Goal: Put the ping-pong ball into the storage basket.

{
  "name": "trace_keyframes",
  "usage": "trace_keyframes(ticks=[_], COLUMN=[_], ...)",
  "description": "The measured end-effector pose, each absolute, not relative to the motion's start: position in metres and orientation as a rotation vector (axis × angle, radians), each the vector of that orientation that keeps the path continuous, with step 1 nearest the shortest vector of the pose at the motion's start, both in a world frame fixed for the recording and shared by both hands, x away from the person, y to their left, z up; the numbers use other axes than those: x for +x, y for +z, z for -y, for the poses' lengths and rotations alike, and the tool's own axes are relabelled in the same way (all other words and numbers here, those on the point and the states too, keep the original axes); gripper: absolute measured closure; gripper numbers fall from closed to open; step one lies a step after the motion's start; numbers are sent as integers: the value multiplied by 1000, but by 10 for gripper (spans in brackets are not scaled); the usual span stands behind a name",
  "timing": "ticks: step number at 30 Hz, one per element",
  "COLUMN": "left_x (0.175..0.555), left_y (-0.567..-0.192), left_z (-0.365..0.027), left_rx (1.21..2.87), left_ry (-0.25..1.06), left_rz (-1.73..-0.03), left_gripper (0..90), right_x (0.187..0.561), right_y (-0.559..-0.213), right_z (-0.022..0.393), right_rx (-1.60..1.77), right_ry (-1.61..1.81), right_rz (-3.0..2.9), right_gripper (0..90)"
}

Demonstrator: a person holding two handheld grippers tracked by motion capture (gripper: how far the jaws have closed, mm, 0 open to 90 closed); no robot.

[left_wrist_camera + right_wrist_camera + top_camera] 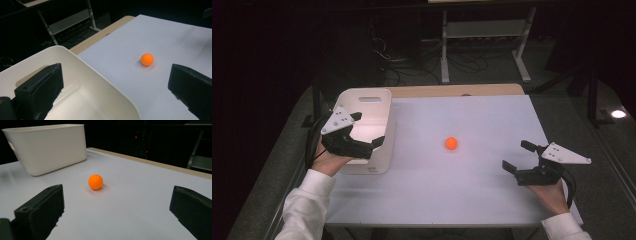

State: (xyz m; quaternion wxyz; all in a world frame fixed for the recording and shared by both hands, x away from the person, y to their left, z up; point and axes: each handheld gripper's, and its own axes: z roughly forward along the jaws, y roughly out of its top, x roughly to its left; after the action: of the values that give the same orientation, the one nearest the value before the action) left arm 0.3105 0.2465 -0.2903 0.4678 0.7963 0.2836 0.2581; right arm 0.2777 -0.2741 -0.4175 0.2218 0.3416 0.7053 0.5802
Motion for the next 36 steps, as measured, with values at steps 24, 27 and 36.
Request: trace_keyframes(ticks=[24, 27, 36], left_x=[340, 343, 350], left_y=[-287, -286, -285], left_z=[-222, -218, -209], left_rx=[2119, 2129, 2178], left_ry=[519, 502, 457], left_rz=[-628, -625, -614], left_gripper=[0, 0, 0], right_x=[278, 278, 278], right_y=[-418, -418, -419], right_z=[272, 272, 272], right_rx=[942, 939, 936], right_ry=[1599, 1596, 1593], right_rz=[-1967, -1972, -1976], right_gripper=[0, 0, 0])
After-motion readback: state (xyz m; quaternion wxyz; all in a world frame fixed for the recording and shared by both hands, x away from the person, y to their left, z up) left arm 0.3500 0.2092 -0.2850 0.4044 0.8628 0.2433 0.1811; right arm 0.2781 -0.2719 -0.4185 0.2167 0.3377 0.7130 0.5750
